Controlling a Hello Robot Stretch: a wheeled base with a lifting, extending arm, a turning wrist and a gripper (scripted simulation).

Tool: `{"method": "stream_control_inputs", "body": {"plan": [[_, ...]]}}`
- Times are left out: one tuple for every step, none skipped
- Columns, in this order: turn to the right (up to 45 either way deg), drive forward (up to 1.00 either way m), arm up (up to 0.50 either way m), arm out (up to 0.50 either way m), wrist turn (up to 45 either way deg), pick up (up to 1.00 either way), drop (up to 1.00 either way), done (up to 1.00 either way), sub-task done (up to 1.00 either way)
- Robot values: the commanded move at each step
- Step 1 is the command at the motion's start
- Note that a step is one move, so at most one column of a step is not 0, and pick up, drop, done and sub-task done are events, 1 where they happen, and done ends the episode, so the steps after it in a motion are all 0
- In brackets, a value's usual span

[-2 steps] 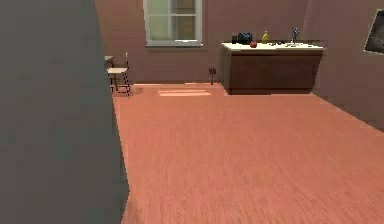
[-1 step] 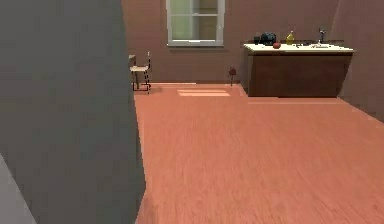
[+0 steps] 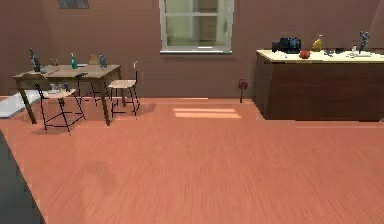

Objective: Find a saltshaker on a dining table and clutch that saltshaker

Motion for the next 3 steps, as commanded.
{"method": "stream_control_inputs", "body": {"plan": [[-3.0,0.00,0.00,0.00,0.0,0.00,0.00,0.00,0.00],[0.0,0.55,0.00,0.00,0.0,0.00,0.00,0.00,0.00],[-12.0,0.00,0.00,0.00,0.0,0.00,0.00,0.00,0.00]]}}
